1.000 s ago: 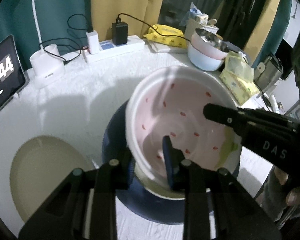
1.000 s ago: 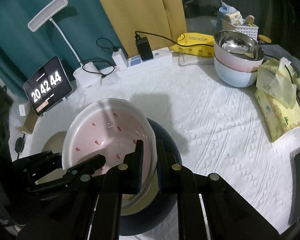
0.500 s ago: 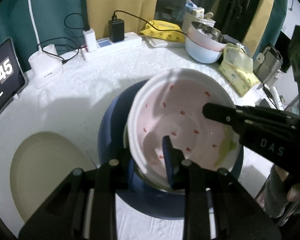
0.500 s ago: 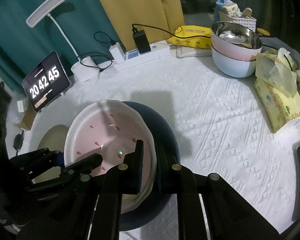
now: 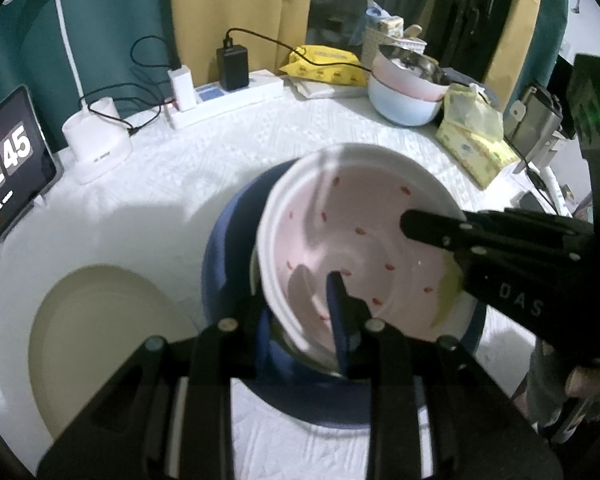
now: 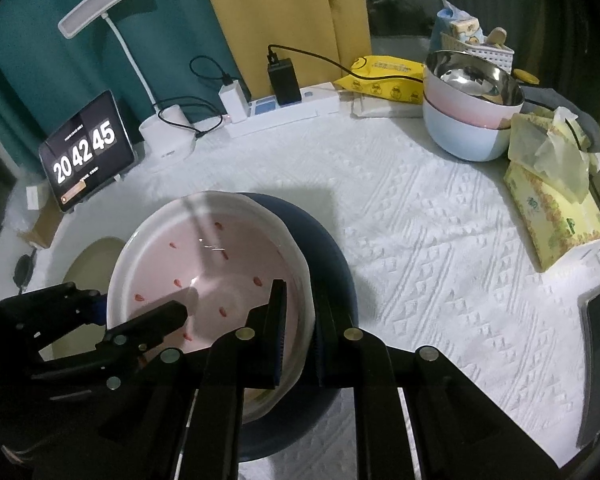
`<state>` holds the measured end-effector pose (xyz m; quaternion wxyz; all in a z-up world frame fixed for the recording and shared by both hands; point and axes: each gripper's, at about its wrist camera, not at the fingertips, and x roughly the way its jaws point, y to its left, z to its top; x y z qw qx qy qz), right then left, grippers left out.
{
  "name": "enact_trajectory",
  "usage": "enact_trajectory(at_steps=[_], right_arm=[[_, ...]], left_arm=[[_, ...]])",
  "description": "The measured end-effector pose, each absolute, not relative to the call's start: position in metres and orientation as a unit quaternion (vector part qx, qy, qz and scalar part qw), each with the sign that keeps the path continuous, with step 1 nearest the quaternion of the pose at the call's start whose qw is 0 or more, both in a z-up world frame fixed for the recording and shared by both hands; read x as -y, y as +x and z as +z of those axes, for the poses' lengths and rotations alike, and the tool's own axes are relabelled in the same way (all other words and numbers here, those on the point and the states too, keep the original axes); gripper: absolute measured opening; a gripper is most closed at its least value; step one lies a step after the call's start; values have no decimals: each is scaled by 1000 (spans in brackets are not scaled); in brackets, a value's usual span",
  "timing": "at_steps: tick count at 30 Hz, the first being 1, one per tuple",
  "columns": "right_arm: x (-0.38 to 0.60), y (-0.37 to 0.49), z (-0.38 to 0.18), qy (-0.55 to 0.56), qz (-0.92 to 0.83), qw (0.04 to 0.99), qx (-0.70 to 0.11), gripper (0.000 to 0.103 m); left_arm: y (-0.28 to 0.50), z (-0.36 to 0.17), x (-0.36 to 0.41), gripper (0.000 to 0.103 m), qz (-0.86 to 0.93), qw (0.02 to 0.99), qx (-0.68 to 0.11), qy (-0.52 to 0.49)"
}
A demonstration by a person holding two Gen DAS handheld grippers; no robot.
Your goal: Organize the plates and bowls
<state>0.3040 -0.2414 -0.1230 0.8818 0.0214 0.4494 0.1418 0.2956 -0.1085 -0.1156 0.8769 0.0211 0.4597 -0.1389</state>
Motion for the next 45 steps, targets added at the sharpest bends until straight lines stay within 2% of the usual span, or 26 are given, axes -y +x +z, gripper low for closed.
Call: enact_trajectory(at_steps=[23,35,45], right_arm=[[247,291,-110,31,132,886,-444,14],[267,282,-84,43,117,902,-414,15],[284,289,-88,63,113,900,-417,15]], left_arm=[[279,-98,86,29,-135,894,-427,13],[283,-104,64,29,-108,900,-423,5],[290,-111,57,29,-103,896,-431,-8]])
